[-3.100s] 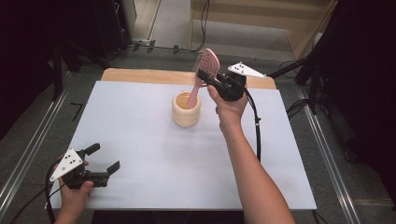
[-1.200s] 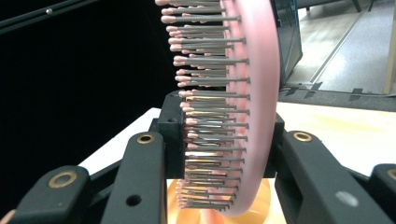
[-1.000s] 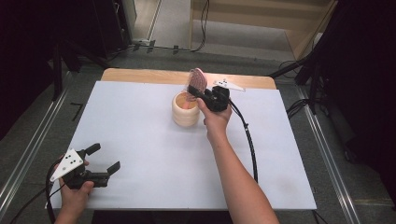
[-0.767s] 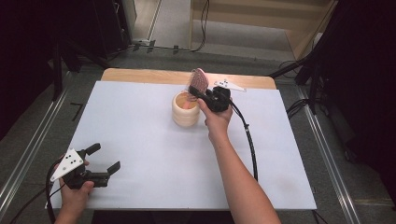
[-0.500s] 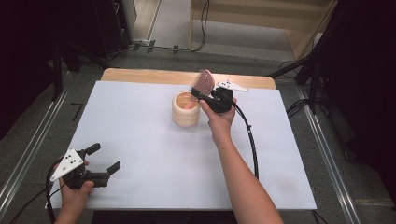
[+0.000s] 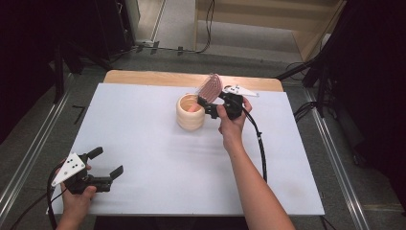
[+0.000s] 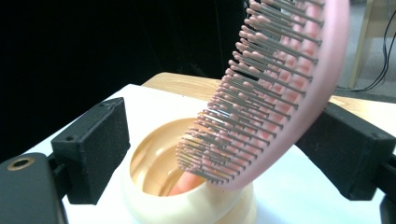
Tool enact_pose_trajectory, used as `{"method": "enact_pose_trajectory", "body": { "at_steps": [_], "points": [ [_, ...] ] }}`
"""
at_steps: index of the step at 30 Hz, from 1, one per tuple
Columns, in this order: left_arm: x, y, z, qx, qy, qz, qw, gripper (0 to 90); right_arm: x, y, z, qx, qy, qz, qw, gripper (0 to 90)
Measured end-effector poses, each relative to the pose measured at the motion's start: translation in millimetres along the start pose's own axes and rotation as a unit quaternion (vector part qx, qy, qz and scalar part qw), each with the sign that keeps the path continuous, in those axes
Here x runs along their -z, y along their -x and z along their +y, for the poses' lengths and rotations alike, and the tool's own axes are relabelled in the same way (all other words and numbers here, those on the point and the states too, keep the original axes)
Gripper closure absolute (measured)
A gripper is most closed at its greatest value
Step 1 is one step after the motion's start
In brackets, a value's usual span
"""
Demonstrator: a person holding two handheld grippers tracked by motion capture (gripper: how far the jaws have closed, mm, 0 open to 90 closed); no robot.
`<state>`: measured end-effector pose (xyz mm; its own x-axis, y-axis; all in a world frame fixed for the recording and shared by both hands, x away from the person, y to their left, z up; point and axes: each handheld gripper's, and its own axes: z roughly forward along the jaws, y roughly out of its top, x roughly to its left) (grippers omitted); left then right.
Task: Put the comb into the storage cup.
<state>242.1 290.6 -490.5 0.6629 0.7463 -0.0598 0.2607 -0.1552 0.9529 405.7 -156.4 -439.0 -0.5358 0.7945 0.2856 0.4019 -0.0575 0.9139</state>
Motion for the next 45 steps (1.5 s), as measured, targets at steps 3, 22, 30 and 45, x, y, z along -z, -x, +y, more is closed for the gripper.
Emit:
{"method": "enact_pose_trajectory", "body": {
  "at_steps": [3, 22, 30, 45],
  "points": [
    [-0.1, 0.2, 0.0, 0.0, 0.0, 0.0, 1.0, 0.0, 4.9, -1.0, -1.2, 0.013, -0.002, -0.002, 0.9999, 0.0],
    [-0.5, 1.2, 0.0, -0.002, -0.001, 0.001, 1.0, 0.0, 37.7, -0.4, -8.3, 0.036, 0.007, -0.003, 0.9993, 0.0],
    [-0.7, 1.5, 0.0, -0.003, -0.001, 0.001, 1.0, 0.0, 47.7, -2.7, -13.6, 0.049, 0.003, -0.003, 0.9988, 0.0],
    [-1.1, 2.2, 0.0, -0.004, -0.002, 0.001, 1.0, 0.0, 64.1, -3.4, -26.8, 0.056, 0.003, -0.004, 0.9984, 0.0]
  ]
}}
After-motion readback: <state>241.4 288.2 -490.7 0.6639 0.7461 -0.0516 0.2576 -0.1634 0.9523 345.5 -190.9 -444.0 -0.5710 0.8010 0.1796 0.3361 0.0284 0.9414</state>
